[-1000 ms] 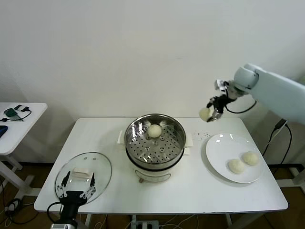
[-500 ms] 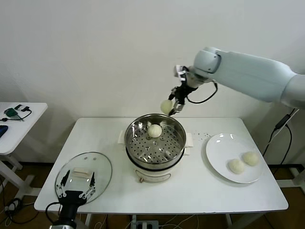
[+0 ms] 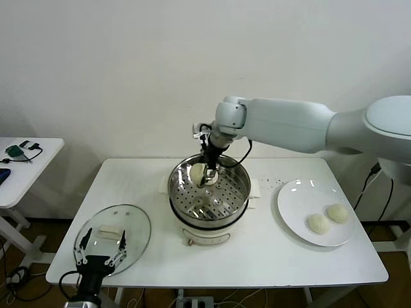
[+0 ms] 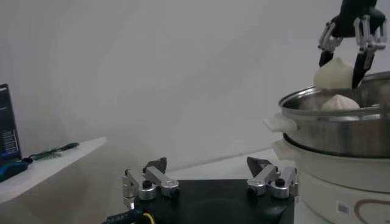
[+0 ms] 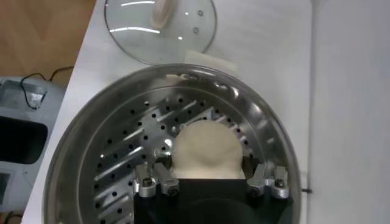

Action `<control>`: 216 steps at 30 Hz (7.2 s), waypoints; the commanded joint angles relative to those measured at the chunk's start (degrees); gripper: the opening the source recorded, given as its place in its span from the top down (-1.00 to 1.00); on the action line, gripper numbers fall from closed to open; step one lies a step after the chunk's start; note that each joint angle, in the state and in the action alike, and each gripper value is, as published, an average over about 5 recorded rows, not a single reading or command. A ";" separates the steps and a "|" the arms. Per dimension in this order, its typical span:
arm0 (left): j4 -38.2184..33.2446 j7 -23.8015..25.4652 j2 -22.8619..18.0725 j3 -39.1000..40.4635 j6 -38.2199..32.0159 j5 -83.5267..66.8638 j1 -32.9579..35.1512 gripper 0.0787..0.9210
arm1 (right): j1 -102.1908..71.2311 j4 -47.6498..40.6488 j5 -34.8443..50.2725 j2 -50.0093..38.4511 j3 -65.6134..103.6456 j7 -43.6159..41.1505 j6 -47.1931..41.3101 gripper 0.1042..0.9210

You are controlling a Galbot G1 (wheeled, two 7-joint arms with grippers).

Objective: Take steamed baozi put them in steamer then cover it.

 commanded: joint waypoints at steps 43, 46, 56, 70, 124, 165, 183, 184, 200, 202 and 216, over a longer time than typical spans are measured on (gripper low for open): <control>1.78 0.08 -0.46 0.16 0.53 0.66 -1.04 -0.77 | 1.51 14.35 -29.67 -44.77 5.34 -15.57 10.13 -0.76; 1.42 0.13 -0.74 -0.06 0.65 0.81 -0.76 -0.77 | -7.27 12.64 -36.03 -47.92 10.50 -15.75 10.71 -0.76; 0.81 0.19 -1.13 -0.50 1.11 1.64 -0.33 -0.77 | -32.07 6.25 -47.22 -49.46 30.88 -14.98 11.37 -0.76; 1.74 0.05 -1.81 -0.18 1.23 3.47 -0.09 -0.77 | -40.96 -4.33 -54.99 -43.56 42.71 -16.97 15.01 -0.76; 1.95 0.04 -2.34 0.48 -0.06 2.83 1.94 -0.77 | 6.27 -0.77 -53.23 -26.87 11.46 -22.35 49.58 -0.51; 1.39 -0.08 0.12 -1.33 0.74 -0.33 3.07 -0.77 | -7.69 10.70 -58.77 -1.04 10.91 -21.59 58.22 -0.51; 2.08 -0.13 -0.12 -1.61 0.55 -0.19 2.76 -0.77 | -5.10 9.26 -58.53 -5.03 14.80 -21.13 57.66 -0.76; 2.08 -0.12 -0.07 -1.62 0.52 -0.17 2.76 -0.77 | -4.39 9.26 -58.37 -5.96 15.12 -20.82 57.52 -0.76; 0.83 0.71 -0.30 0.03 1.24 1.90 1.70 -0.77 | 6.33 16.69 -33.22 -39.65 8.26 -7.19 -0.07 -0.76; 0.80 0.67 -0.37 0.10 1.39 1.88 1.50 -0.77 | 2.65 16.39 -34.78 -43.68 10.54 -9.38 0.70 -0.76; 0.54 0.40 -0.96 -0.21 1.99 2.45 1.66 -0.77 | -39.52 -4.54 -57.68 -49.62 49.48 -18.62 18.56 -0.76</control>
